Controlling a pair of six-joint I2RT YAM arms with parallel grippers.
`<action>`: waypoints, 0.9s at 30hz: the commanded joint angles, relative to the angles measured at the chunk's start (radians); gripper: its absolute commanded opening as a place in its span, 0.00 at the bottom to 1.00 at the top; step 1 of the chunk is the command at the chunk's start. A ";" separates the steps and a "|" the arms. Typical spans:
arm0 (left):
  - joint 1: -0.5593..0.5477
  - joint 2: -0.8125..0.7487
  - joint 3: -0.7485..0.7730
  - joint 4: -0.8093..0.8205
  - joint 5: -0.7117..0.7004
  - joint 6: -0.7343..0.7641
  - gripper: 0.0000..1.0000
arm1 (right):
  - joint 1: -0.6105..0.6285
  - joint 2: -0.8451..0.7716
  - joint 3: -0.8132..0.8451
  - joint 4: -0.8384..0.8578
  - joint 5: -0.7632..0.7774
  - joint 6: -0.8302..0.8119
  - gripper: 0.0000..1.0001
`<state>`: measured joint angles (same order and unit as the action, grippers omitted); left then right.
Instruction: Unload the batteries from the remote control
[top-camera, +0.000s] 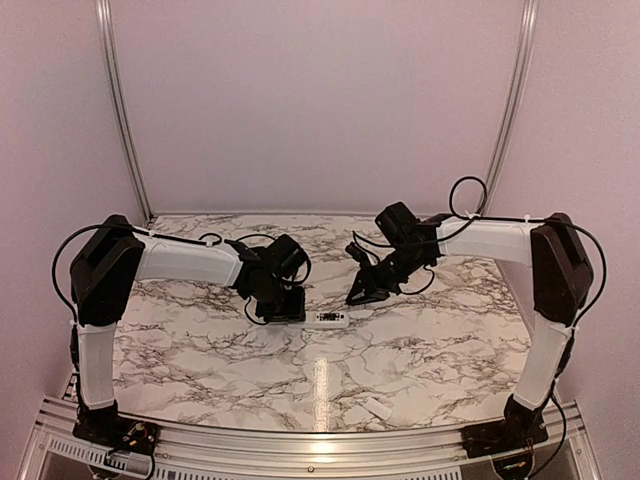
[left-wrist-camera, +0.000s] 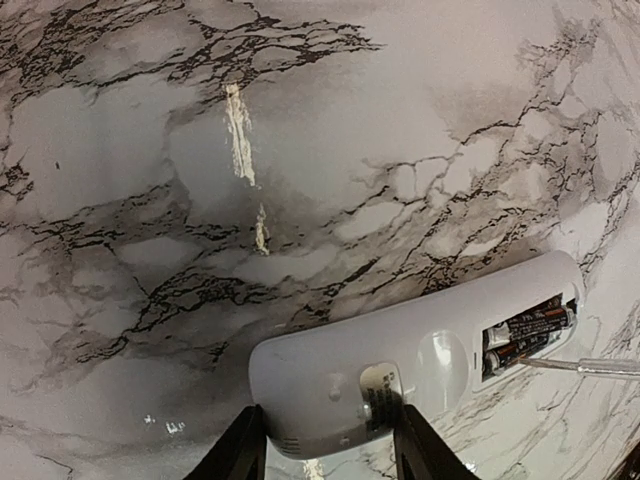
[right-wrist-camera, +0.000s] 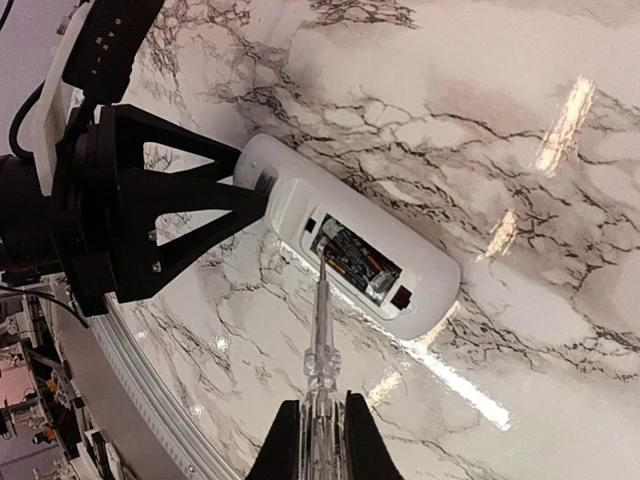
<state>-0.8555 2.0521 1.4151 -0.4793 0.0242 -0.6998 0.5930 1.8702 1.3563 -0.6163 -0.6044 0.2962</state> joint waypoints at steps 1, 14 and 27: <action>-0.039 0.025 -0.032 -0.005 0.068 -0.006 0.45 | 0.005 -0.070 -0.009 -0.098 0.106 -0.033 0.00; -0.039 0.039 -0.014 -0.012 0.081 0.009 0.45 | 0.011 -0.053 -0.011 -0.063 0.137 0.055 0.00; -0.040 0.037 -0.021 -0.013 0.082 0.014 0.45 | 0.053 -0.044 -0.001 -0.112 0.206 0.067 0.00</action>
<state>-0.8558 2.0518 1.4143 -0.4778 0.0257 -0.6979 0.6277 1.8091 1.3407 -0.6987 -0.4595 0.3401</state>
